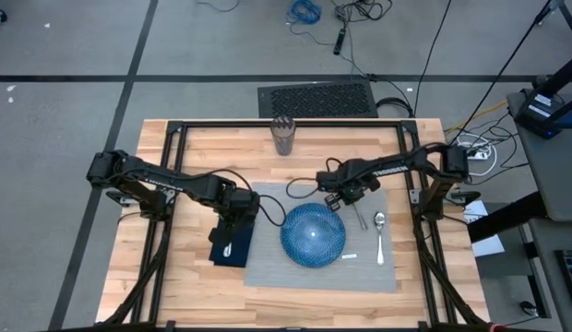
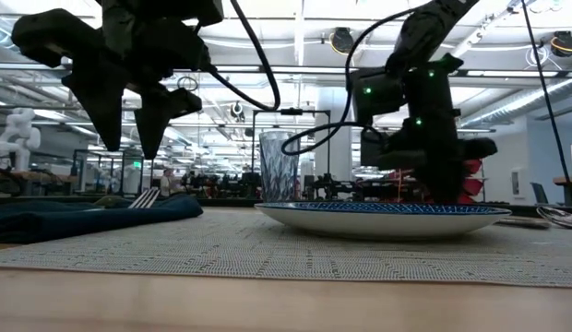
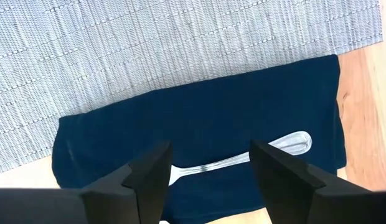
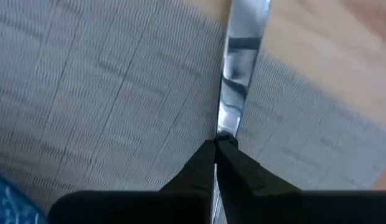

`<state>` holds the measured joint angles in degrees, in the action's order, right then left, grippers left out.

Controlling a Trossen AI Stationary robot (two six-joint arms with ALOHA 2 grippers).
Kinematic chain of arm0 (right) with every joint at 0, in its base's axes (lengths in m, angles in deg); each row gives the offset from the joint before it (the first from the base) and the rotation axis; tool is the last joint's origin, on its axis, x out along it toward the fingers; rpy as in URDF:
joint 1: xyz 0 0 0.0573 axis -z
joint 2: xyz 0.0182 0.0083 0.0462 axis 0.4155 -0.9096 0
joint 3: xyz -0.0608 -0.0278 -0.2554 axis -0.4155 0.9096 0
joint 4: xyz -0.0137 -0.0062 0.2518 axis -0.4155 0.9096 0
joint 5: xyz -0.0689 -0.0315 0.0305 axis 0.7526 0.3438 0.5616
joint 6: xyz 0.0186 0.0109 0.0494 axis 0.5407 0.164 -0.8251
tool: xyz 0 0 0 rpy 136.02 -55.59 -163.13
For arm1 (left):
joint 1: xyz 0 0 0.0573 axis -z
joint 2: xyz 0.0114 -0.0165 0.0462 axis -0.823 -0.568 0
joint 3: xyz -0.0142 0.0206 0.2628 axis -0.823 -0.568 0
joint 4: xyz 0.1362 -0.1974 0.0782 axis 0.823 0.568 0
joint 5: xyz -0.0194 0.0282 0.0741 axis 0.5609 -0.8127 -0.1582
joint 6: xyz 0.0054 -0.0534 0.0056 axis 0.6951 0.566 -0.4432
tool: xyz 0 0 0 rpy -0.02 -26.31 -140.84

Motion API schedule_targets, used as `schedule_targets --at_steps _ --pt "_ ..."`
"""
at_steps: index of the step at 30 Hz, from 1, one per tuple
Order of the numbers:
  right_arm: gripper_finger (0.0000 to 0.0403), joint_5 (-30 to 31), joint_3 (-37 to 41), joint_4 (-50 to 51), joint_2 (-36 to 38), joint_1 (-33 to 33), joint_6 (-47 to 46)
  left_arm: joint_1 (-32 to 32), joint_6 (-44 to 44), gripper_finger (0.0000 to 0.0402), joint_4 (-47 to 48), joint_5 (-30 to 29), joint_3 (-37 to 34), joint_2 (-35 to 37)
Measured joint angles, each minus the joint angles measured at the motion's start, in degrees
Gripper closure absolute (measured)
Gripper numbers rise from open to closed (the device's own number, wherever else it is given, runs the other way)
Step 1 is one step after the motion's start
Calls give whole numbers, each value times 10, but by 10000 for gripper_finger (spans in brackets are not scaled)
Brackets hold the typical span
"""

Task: Set table place
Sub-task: Put the silver knife to the left of the silver spoon on the gray placemat

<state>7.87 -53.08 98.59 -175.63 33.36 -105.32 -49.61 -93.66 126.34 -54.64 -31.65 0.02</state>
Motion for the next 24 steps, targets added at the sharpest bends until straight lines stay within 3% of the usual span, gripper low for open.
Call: schedule_targets --at_steps 12,24 --pt "402 15 1 -4 6 -86 -129 2 0 202 -6 0 -12 0" --pt "403 36 30 -62 10 -125 -179 7 1 202 -40 -1 -77 0"
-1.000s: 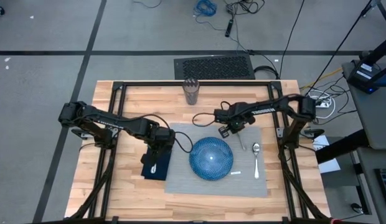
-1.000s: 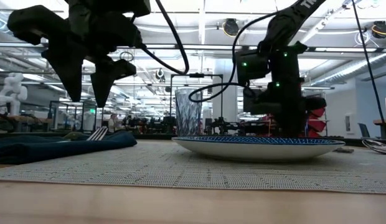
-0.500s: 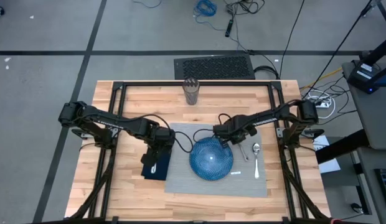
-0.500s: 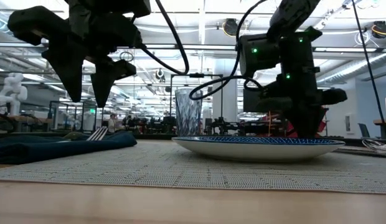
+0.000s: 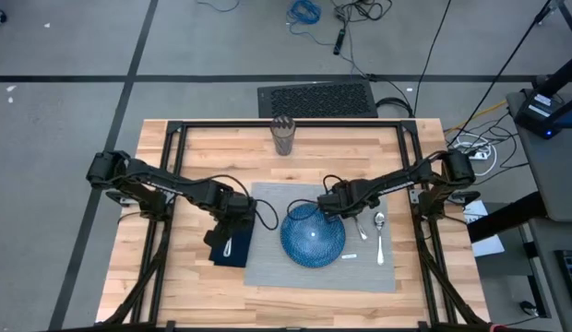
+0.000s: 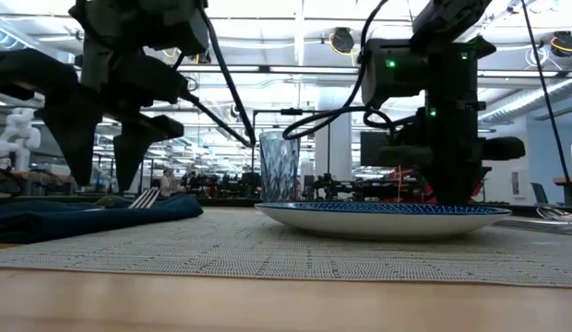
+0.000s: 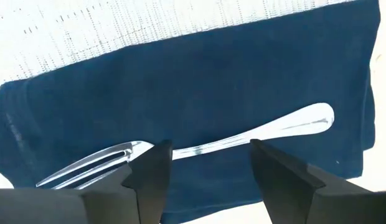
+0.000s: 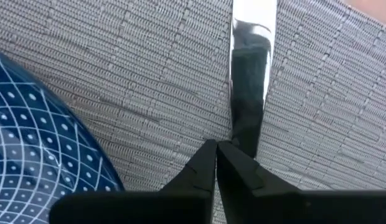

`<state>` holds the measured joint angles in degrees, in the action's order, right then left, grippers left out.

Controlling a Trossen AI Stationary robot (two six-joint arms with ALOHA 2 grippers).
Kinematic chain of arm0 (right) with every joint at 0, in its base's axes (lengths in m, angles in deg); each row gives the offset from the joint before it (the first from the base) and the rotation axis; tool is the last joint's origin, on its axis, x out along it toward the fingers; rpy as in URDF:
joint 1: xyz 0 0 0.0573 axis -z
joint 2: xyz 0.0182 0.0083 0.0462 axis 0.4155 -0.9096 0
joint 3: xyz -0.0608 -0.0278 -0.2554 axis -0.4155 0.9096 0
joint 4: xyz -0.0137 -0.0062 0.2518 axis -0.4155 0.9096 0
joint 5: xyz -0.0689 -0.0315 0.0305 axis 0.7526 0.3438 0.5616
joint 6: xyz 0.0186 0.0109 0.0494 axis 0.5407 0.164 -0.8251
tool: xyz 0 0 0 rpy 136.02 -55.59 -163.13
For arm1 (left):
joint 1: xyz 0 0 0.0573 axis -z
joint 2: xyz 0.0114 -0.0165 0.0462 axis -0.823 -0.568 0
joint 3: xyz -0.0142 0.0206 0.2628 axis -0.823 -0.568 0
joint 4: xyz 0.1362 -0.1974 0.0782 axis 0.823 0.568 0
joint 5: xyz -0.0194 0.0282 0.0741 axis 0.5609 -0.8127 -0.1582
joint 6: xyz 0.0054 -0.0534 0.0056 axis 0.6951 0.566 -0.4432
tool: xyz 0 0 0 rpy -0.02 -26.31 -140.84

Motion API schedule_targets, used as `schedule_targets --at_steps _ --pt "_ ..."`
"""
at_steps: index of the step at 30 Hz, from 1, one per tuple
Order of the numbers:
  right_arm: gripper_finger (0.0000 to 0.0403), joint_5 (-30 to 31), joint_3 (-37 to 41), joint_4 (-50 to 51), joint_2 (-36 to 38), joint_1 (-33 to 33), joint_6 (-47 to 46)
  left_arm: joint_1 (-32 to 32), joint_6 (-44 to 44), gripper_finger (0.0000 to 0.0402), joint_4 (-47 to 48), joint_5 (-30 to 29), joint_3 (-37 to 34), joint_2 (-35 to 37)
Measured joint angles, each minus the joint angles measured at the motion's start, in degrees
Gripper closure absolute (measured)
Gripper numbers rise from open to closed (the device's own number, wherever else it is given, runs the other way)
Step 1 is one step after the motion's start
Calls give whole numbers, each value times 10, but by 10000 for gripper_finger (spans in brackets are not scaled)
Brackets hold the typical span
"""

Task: Set table place
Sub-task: Put the silver knife to the left of the silver spoon on the gray placemat

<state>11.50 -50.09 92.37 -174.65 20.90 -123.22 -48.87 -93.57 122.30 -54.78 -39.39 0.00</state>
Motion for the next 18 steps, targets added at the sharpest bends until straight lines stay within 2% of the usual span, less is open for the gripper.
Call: schedule_targets --at_steps 6,14,18 --pt "403 59 4 -2 39 -43 -59 0 0 202 -6 0 -1 0" --pt "403 129 3 42 90 -112 -143 6 1 202 -25 0 -2 0" --pt "386 148 3 41 90 -145 -156 14 3 202 -35 0 -2 0"
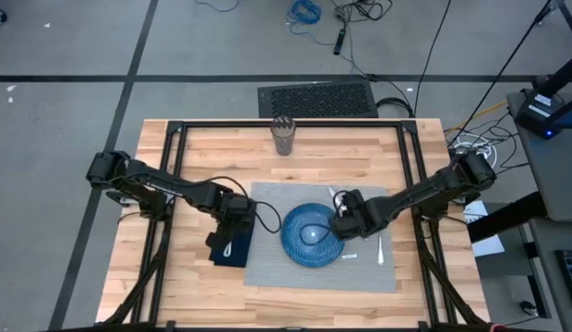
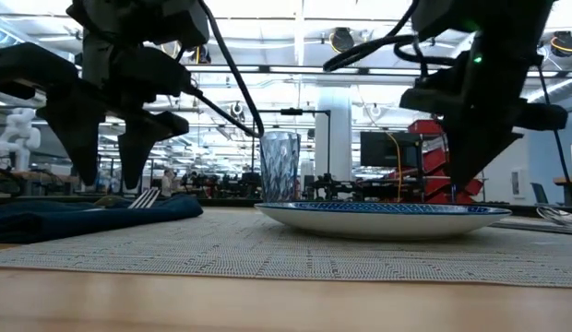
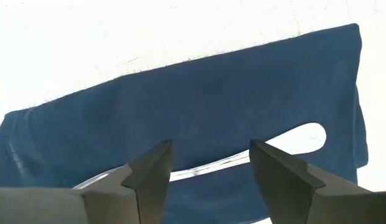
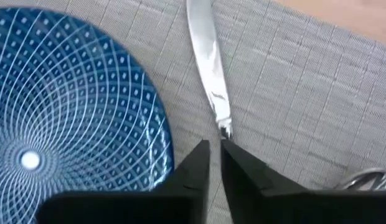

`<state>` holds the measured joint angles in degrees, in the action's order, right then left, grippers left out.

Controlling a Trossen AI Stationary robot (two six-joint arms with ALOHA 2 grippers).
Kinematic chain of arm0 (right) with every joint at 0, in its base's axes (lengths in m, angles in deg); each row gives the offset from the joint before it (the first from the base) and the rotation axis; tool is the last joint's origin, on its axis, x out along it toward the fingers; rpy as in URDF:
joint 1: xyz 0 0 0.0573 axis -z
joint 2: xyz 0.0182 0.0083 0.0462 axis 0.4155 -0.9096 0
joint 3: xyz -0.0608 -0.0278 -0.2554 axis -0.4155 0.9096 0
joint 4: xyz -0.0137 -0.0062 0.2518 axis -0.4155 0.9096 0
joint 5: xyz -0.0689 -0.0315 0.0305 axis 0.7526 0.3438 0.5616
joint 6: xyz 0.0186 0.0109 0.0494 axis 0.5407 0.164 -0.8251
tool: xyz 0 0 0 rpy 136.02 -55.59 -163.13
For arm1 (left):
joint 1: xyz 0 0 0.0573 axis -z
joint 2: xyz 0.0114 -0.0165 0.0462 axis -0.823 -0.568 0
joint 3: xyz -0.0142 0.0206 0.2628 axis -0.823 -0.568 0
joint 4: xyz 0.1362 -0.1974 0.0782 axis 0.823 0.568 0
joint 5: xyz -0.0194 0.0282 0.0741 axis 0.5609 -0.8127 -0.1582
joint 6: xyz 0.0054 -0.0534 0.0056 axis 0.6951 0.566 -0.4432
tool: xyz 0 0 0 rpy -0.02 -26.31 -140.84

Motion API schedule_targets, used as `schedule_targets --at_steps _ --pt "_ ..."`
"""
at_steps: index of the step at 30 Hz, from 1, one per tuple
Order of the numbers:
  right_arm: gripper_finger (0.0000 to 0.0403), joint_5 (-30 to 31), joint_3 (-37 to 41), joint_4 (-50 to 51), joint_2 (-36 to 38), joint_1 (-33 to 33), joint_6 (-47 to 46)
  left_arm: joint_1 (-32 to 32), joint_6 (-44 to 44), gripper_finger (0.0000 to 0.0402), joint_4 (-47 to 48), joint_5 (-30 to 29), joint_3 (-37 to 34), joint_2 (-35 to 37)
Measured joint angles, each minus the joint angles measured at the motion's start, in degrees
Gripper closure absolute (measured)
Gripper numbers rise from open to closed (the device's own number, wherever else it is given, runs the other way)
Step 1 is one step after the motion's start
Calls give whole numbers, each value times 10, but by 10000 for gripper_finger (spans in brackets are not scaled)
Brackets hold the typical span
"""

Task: Set table place
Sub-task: Put the silver knife to the left of the silver spoon on the gray placemat

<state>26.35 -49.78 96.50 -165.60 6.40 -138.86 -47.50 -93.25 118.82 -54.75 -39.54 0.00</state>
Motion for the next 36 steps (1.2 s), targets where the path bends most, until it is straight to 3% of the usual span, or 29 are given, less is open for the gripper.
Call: schedule_targets --at_steps 8,12,22,36 --pt "276 5 5 4 -1 -26 -43 5 1 202 -4 0 0 0" --pt "257 1 39 -44 -3 -27 -45 5 1 202 -4 0 0 0" --pt "312 -29 105 -118 -3 -42 -67 5 2 202 -6 1 0 0" --pt "385 -48 106 -133 -2 -105 -169 5 6 202 -10 1 0 0"
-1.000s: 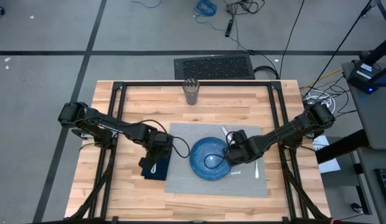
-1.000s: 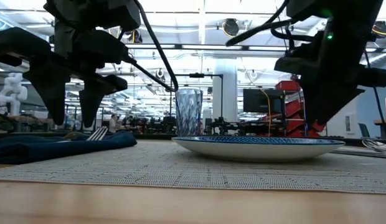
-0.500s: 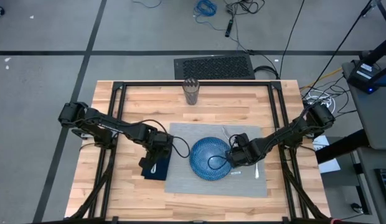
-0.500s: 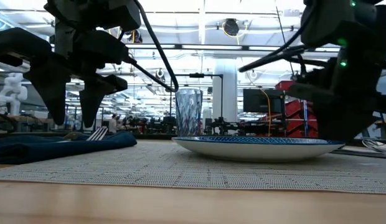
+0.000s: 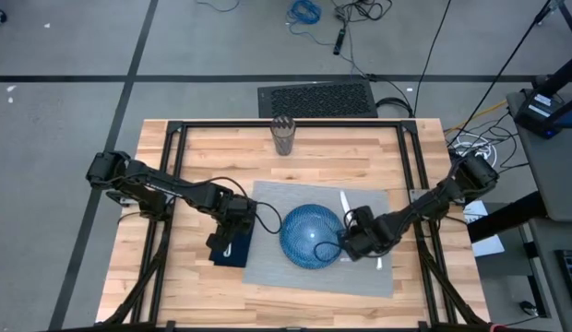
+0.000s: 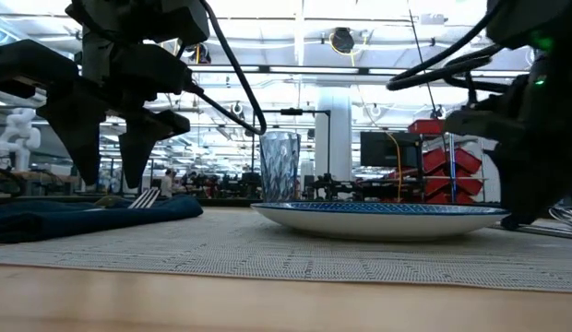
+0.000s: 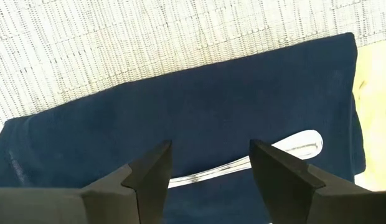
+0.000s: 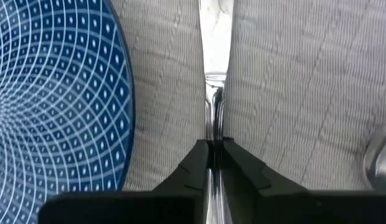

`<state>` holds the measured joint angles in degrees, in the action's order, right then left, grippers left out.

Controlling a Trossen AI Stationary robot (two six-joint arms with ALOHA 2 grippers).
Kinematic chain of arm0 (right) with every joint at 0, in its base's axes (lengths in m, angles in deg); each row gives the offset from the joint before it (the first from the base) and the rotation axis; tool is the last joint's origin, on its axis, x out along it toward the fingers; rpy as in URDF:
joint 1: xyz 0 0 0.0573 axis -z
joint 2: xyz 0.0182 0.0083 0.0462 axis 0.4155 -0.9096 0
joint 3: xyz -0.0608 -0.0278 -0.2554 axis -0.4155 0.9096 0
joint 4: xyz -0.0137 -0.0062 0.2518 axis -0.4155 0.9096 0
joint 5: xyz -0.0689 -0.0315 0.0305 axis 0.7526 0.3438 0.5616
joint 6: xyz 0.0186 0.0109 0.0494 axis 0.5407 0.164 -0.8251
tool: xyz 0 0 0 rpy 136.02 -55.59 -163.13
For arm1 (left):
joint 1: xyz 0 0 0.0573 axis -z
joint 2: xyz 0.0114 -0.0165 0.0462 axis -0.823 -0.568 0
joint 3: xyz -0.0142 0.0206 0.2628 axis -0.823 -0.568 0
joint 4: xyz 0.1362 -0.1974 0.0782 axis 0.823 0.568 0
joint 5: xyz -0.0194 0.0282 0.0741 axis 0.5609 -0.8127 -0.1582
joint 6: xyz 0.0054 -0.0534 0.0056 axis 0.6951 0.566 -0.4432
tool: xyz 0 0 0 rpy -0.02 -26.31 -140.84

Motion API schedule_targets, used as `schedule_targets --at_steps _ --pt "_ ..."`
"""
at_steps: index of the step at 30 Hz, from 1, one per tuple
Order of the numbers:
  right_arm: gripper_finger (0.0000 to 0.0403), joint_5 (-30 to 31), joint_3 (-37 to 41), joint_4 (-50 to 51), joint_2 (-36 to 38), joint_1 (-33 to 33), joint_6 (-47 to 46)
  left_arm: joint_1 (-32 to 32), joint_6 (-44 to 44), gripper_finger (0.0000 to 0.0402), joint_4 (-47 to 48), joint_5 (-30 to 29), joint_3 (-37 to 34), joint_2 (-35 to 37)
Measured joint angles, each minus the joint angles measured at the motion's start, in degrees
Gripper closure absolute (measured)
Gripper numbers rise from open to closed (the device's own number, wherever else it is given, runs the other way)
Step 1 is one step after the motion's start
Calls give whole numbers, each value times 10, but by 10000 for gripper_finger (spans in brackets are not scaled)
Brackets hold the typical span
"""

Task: Set table place
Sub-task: Put the silver knife to the left of the silver spoon on the gray placemat

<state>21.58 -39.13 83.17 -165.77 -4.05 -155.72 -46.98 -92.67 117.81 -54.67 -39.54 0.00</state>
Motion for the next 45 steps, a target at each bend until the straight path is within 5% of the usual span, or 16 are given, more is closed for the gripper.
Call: schedule_targets --at_steps 20,33,45 --pt "392 4 -22 -9 -32 -102 -157 0 4 202 0 0 0 0" --pt "402 -20 -139 96 -111 -78 -161 0 5 202 -1 0 0 0" --pt "402 17 -162 131 -120 -71 -154 0 5 202 -8 0 0 0"
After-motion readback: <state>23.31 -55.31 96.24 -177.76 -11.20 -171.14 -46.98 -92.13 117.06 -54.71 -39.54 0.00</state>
